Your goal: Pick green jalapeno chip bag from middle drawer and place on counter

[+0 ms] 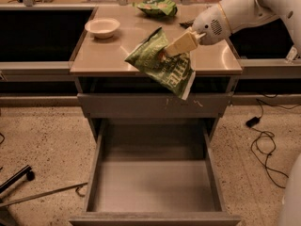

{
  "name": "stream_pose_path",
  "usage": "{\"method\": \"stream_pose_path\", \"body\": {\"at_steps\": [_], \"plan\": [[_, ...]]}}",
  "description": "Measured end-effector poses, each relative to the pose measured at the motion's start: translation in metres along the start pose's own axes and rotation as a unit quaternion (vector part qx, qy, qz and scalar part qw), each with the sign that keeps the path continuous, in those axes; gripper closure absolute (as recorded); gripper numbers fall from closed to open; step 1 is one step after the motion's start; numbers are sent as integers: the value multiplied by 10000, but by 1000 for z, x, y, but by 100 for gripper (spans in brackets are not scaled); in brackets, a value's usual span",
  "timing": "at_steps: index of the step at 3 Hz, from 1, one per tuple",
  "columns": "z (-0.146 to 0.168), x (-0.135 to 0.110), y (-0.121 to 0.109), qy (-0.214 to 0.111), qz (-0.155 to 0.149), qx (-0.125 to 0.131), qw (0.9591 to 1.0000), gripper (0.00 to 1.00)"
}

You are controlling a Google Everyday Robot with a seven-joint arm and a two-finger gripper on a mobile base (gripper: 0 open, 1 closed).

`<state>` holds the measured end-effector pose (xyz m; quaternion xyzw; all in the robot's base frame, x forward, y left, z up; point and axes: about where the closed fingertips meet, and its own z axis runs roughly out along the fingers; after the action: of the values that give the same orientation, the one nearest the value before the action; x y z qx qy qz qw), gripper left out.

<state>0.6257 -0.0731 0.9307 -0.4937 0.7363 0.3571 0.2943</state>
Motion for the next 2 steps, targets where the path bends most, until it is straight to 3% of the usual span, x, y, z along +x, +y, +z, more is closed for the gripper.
{"method": "stream_pose_path", "body": {"at_steps": [1, 2], "plan": [[1, 0, 0, 2, -7, -2, 10000, 100], [1, -27, -27, -26, -489, 364, 9981, 100]]}}
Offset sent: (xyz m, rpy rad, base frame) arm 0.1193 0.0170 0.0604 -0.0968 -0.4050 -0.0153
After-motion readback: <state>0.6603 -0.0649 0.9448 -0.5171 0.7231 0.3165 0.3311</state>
